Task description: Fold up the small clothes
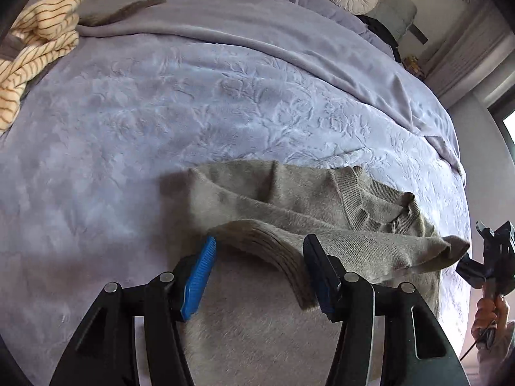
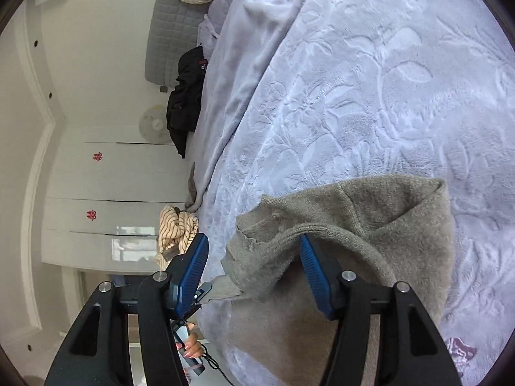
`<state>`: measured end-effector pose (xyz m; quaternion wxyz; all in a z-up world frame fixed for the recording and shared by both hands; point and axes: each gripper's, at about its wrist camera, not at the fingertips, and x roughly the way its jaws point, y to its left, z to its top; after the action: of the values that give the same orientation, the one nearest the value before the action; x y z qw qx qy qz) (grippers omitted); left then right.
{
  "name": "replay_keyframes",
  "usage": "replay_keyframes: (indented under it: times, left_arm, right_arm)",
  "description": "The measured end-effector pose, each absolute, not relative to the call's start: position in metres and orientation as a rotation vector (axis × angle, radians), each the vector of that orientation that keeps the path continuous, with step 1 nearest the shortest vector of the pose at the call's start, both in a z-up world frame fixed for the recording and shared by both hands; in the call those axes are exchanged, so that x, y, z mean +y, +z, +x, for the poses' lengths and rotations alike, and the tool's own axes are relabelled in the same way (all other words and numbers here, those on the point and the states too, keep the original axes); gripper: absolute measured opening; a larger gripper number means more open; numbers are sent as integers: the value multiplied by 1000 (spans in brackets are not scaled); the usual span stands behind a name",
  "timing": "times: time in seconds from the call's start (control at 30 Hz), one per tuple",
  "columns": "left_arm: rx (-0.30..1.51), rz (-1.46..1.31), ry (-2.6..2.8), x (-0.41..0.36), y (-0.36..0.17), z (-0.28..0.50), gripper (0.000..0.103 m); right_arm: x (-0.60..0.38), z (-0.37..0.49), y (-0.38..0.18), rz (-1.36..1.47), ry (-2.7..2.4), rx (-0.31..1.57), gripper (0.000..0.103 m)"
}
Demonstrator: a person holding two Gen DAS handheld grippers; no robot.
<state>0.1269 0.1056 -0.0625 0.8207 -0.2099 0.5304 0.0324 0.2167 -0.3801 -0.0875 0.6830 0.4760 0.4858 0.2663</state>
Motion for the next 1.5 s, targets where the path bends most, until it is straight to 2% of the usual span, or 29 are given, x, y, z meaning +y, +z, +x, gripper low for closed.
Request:
replay_keyframes:
  times: [0.13, 0.3, 0.37, 0.43, 0.47, 0.7, 0.8, 0.97, 1.2, 1.5]
  left_arm:
    - [1151, -488, 46, 117, -67, 109, 58]
    - [1289, -582, -45, 101, -111, 106, 58]
    - [1283, -618, -81, 92, -118, 111, 58]
    - [1256, -657, -113, 86, -118, 120, 58]
    - [1240, -688, -130, 85, -117, 127, 58]
    - [1127, -714, -111, 91, -91, 167, 58]
    - [1074, -722, -50, 101, -81, 182, 58]
    - [1010, -690, 24, 122, -60, 192, 58]
    - [1172, -438, 22, 117, -64, 148, 58]
    - [1376, -399, -60, 105, -105, 52, 58]
  right_arm:
    - [-375, 200, -101, 1112, 663, 1159, 64]
    - [-356, 195, -135, 1078, 612, 1268, 64]
    - [-350, 197, -142, 1122, 620, 1264, 57]
    - [-344, 200, -143, 1151, 662, 1243, 44]
    - [-342, 203, -140, 1159, 684, 1227, 44]
    - [-344, 233, -112, 1136, 700, 1094, 45]
    - [-351, 248, -106, 1120, 636, 1058, 57]
    - [-361, 252, -94, 1023, 560, 1077, 59]
    - [-383, 206, -77, 759, 468, 1164, 59]
    - [-396, 97, -115, 610, 447, 1381, 59]
